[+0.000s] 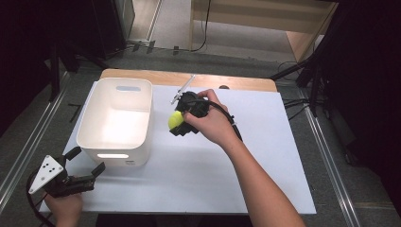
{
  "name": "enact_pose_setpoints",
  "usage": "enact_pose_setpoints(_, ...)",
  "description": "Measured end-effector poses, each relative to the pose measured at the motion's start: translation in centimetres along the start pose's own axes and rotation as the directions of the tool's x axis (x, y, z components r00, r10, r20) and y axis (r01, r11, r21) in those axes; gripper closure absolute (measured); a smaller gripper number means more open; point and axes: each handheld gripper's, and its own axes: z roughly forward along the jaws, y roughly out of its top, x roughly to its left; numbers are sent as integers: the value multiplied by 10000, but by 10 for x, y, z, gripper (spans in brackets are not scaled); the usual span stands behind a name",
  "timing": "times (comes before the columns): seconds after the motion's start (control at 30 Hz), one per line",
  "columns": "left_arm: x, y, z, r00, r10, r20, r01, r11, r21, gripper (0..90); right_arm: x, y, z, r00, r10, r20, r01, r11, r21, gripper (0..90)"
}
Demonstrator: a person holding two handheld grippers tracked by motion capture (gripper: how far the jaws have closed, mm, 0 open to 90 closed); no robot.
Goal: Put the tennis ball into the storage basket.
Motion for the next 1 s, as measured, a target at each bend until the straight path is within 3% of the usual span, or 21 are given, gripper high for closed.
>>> enact_pose_setpoints(1.0,-1,0,2,10000,90,0,-90,9999,121,0,19,49,1,9962,-749,-443,733,9966,-383,240)
